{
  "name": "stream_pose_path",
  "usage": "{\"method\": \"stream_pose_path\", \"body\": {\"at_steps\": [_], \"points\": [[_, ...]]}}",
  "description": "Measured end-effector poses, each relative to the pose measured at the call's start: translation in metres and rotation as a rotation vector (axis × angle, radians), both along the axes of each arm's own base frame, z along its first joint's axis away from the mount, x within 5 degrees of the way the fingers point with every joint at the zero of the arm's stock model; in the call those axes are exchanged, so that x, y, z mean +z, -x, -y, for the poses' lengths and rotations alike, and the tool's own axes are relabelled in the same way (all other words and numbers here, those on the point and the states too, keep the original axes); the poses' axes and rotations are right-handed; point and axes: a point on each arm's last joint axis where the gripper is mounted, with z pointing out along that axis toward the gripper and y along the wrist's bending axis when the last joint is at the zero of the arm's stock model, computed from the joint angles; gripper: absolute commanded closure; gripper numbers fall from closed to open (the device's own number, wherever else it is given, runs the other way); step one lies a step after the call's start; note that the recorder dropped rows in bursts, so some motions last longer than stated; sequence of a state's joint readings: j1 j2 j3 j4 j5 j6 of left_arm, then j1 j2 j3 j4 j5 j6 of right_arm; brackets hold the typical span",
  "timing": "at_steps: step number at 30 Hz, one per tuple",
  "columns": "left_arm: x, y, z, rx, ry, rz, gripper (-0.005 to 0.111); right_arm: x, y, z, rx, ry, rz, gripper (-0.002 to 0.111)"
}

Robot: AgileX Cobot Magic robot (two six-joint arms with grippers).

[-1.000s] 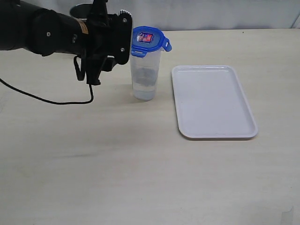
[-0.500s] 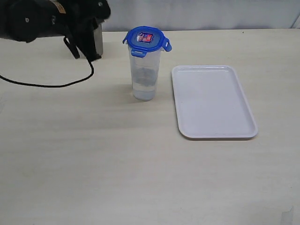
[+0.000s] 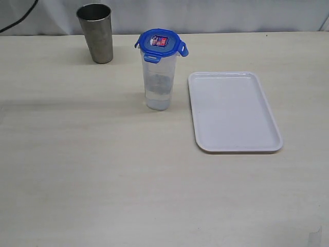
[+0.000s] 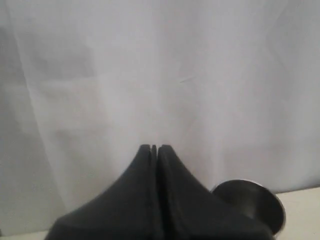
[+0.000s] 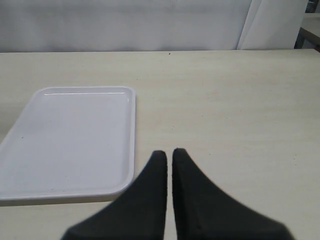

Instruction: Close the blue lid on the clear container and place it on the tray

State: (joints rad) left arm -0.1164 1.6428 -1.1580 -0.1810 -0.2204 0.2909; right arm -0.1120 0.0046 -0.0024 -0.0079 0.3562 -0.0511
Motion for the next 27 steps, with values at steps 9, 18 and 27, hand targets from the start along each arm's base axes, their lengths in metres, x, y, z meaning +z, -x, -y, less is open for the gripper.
{"method": "stream_pose_path", "body": {"at_steps": [9, 18, 27], "points": [[-0.019, 0.014, -0.003, -0.666, 0.356, 0.26, 0.107, 0.0, 0.0, 0.0, 0.0, 0.0, 0.0, 0.104], [-0.115, 0.012, 0.05, -0.972, 0.181, -0.039, 0.107, 0.0, 0.0, 0.0, 0.0, 0.0, 0.0, 0.104], [-0.118, 0.005, 0.066, -0.901, 0.044, 0.061, 0.107, 0.0, 0.0, 0.0, 0.0, 0.0, 0.0, 0.104]]}}
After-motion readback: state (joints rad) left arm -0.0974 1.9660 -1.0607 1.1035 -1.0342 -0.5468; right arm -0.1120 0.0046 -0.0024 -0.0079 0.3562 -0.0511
